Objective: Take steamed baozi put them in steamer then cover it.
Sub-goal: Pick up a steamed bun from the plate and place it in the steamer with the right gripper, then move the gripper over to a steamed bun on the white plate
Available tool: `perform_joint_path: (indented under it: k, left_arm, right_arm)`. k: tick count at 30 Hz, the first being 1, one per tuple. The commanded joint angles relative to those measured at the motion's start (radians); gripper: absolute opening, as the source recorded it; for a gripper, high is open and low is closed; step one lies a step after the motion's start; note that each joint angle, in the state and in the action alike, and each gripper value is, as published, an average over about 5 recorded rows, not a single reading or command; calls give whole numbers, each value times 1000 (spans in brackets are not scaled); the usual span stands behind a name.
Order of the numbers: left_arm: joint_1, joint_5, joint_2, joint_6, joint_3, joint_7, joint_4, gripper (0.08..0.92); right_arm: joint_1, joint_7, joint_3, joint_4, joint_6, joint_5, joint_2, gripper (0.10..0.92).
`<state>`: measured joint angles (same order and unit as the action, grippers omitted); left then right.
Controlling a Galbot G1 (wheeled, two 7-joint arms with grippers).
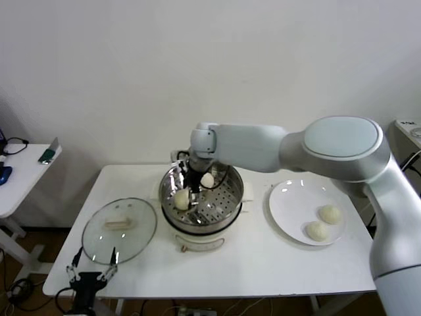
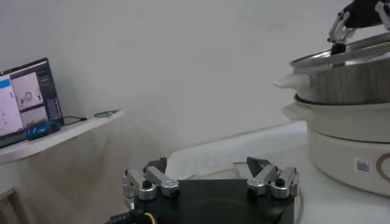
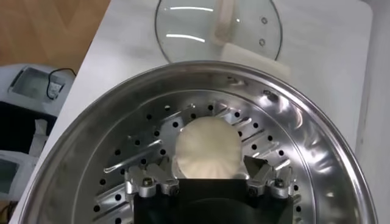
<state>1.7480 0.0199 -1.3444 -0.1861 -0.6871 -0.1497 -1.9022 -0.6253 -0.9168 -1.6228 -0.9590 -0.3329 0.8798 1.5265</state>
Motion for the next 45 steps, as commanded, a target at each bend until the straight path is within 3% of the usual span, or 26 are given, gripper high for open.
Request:
perform_joint_path:
  k: [1,10,18,25,33,45]
  left_arm:
    - [-5,9,-3,9,-2,0,-5,823]
    - [-13,32,-12,20,6,3,-13,823]
    - [-16,34,-6,12,2,22,-21,823]
    - [-21,12,-4,25,2,35,-34,823]
    - [-17,-1,-22,35,-13,33,-31,823]
    - [-11,-27,-49,49,-28,28,-16,823]
  right_arm:
    - [-108,-38,0,-86,4,0,-107,823]
    - [-278,-79,-39,-307,15,-41,-450,823]
    - [-269,-90,-76,-481,29,-283,-792,823]
    - [-105,-104,-1,-496,50,-466,-980,823]
    - [196,-127,228,-350,93,-633,-1033,823]
    - [401,-155,396,-168,138,-743,-916,823]
